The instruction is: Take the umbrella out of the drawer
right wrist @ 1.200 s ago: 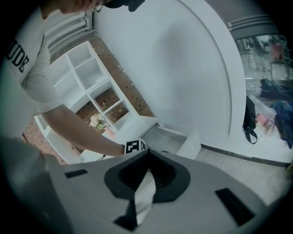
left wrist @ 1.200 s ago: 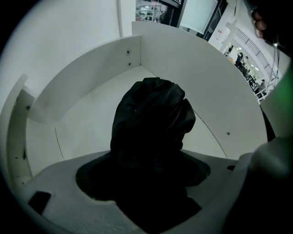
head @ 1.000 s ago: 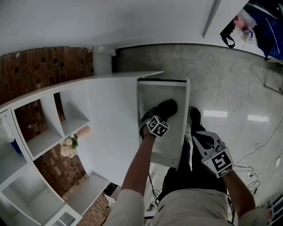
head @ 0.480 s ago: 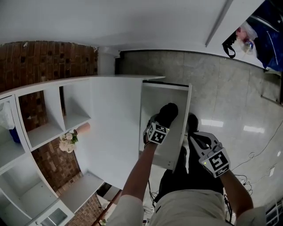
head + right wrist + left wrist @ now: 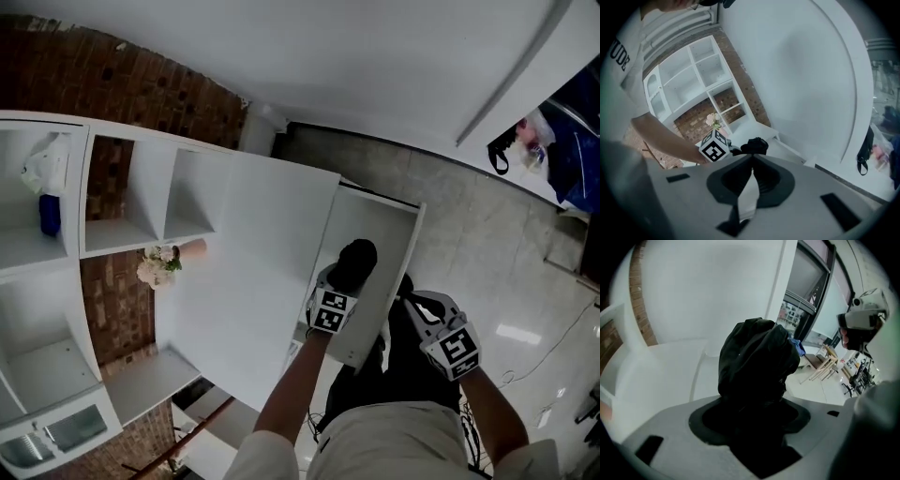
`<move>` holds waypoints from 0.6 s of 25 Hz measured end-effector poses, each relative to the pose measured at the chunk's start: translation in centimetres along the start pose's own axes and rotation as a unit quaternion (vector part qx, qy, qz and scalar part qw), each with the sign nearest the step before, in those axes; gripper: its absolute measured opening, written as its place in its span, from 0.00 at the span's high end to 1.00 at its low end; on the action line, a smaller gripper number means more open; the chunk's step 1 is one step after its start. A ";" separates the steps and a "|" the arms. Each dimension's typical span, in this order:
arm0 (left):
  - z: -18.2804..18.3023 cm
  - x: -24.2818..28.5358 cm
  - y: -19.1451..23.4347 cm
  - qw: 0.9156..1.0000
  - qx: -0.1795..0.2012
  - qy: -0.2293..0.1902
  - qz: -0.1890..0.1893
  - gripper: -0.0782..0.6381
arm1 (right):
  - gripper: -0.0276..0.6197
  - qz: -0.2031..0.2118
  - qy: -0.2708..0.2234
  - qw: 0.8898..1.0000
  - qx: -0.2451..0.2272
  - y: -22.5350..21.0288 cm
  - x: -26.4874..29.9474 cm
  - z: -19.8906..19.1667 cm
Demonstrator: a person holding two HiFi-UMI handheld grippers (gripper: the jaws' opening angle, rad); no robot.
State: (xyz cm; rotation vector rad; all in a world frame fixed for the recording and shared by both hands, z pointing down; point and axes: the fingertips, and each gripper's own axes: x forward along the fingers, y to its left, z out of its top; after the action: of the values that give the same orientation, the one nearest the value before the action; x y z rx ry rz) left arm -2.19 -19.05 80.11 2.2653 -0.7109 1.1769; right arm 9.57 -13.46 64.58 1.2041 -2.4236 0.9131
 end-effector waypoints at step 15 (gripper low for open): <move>1.7 -17.8 -0.9 0.970 -0.118 -0.195 0.089 0.50 | 0.91 0.036 0.005 0.996 -0.085 6.5 -0.2 4.2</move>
State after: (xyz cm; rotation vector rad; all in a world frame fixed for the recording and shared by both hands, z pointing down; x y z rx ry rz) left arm -9.36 -15.52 64.13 2.2833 -1.1587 0.6753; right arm 4.60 -13.10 58.64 1.0545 -2.4938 0.7137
